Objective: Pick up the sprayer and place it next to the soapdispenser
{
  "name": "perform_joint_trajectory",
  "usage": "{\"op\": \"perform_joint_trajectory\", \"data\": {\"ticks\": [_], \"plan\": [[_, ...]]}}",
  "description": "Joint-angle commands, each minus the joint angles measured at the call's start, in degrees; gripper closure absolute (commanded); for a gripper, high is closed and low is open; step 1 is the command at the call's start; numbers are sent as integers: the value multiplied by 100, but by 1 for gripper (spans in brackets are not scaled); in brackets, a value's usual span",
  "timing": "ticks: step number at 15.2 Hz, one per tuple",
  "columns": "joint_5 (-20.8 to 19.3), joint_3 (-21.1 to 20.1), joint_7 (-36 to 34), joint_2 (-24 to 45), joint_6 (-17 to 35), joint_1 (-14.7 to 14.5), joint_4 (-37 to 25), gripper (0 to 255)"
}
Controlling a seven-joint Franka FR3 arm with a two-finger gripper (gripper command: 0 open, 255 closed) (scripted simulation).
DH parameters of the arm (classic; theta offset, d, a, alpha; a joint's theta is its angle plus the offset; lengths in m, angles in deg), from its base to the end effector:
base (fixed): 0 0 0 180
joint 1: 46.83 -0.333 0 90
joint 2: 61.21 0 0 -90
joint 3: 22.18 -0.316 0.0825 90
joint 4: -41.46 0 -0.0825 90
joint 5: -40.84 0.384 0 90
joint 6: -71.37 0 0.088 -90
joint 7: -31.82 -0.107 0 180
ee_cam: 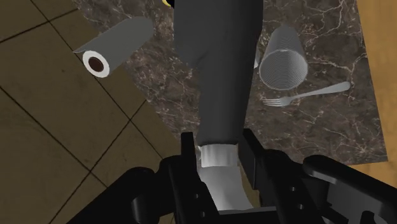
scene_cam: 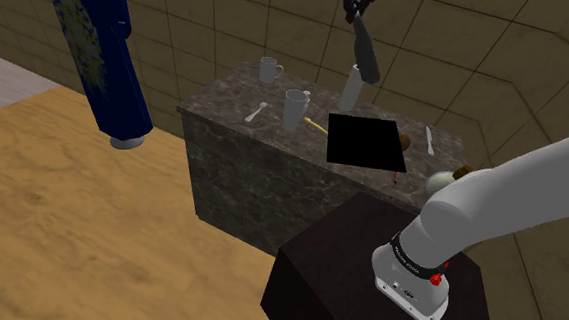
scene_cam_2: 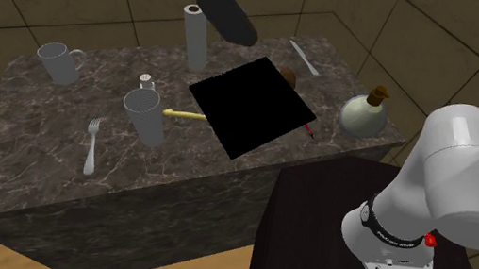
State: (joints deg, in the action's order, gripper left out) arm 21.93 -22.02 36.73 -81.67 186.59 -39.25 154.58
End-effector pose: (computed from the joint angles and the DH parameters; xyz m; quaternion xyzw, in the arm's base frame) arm 0.4698 -0.0835 0.6606 0.9681 0.0157 0.1743 0.1792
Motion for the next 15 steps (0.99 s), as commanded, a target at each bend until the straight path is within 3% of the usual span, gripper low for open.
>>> {"op": "perform_joint_trajectory", "data": {"ticks": [1,15], "plan": [[23,175,235,-290,59,56,281,255],[-125,1566,1962,-1742,150,483,1332,255]]}}
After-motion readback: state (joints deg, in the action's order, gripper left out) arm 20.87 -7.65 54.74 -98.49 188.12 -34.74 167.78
